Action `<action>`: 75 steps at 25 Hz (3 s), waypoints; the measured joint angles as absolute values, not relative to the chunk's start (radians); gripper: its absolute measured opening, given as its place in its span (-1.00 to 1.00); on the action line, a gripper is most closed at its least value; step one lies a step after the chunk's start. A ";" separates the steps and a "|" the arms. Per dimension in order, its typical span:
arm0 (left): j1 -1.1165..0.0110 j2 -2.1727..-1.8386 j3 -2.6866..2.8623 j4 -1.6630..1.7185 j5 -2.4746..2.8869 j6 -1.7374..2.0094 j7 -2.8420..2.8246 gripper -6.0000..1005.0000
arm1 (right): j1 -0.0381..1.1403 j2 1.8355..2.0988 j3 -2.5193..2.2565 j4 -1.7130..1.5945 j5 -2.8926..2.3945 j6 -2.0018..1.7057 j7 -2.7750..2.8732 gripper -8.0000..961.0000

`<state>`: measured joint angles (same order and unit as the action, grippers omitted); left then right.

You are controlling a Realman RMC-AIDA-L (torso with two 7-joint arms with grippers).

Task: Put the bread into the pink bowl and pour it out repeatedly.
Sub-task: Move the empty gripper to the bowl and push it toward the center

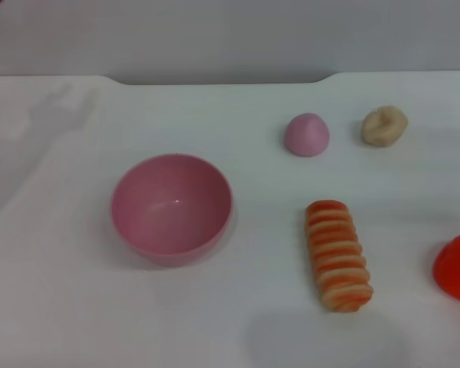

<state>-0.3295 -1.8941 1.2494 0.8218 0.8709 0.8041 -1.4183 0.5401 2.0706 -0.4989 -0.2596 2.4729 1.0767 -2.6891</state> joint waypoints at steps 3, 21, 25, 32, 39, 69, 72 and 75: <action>-0.338 -1.851 1.248 0.896 1.115 0.838 -1.659 0.10 | 0.545 2.070 -0.503 -0.259 2.473 1.071 -2.689 0.45; -0.599 -1.881 0.965 1.186 2.201 1.600 -2.364 0.15 | 0.578 2.068 -0.508 -0.262 2.470 1.026 -2.689 0.45; -0.606 -1.927 0.967 1.218 2.279 1.599 -2.371 0.16 | 0.578 2.068 -0.507 -0.260 2.470 1.026 -2.689 0.45; -0.611 -2.019 0.957 1.224 2.366 1.538 -2.370 0.40 | 0.569 2.068 -0.508 -0.259 2.468 1.026 -2.689 0.45; -0.603 -2.046 0.967 1.201 2.374 1.471 -2.378 0.64 | 0.554 2.069 -0.508 -0.259 2.467 1.026 -2.685 0.45; -0.567 -2.054 1.038 1.021 2.377 1.293 -2.377 0.64 | 0.517 2.071 -0.525 -0.259 2.467 1.037 -2.674 0.45; -0.567 -2.054 1.039 1.004 2.377 1.288 -2.377 0.63 | 0.515 2.071 -0.524 -0.259 2.467 1.038 -2.667 0.45; -0.567 -2.054 1.041 0.990 2.377 1.286 -2.378 0.63 | 0.515 2.071 -0.527 -0.259 2.467 1.038 -2.666 0.45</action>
<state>-0.5673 -2.0538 1.0412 0.9895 2.3774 1.2858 -2.3777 0.5149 2.0708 -0.5268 -0.2593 2.4667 1.0376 -2.6660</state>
